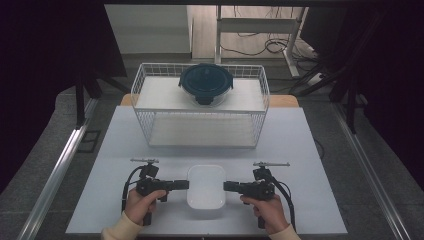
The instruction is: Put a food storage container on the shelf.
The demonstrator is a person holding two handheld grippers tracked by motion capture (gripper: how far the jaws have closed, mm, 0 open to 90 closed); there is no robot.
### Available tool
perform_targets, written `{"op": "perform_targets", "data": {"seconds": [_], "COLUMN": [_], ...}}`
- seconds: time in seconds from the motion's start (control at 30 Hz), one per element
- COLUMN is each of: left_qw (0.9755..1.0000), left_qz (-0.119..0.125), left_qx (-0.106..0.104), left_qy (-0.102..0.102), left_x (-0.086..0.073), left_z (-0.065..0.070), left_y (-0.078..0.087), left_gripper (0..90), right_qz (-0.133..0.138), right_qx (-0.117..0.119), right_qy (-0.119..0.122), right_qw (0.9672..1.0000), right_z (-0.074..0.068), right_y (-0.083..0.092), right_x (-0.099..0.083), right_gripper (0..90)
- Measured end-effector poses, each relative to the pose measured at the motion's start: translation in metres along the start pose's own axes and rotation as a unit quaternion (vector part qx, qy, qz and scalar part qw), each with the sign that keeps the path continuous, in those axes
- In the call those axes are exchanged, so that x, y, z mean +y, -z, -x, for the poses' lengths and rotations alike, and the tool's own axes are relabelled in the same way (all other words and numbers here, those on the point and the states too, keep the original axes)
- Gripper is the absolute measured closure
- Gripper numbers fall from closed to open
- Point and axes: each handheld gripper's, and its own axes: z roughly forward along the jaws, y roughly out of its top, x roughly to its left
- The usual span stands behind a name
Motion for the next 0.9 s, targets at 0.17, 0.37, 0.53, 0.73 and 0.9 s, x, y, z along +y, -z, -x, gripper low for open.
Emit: {"op": "perform_targets", "data": {"seconds": [0.17, 0.37, 0.53, 0.73, 0.9], "left_qw": [0.9999, 0.9994, 0.9988, 0.9979, 0.9972], "left_qz": [0.004, 0.014, 0.019, 0.026, 0.029], "left_qx": [0.005, 0.003, 0.001, 0.001, 0.001], "left_qy": [-0.012, -0.032, -0.044, -0.059, -0.068], "left_x": [0.0, 0.001, 0.003, 0.004, 0.006], "left_z": [0.005, 0.014, 0.021, 0.029, 0.034], "left_y": [0.002, 0.008, 0.012, 0.017, 0.02], "left_gripper": [80.9, 80.9, 80.9, 81.0, 81.1], "right_qz": [0.003, 0.012, 0.018, 0.026, 0.029], "right_qx": [0.003, 0.004, 0.005, 0.007, 0.002], "right_qy": [0.012, 0.032, 0.045, 0.06, 0.076], "right_qw": [0.9999, 0.9994, 0.9988, 0.9978, 0.9967], "right_z": [-0.002, -0.009, -0.015, -0.023, -0.028], "right_y": [0.001, 0.007, 0.011, 0.017, 0.02], "right_x": [0.001, 0.004, 0.006, 0.009, 0.011], "right_gripper": [79.8, 79.8, 79.8, 79.7, 79.6]}}
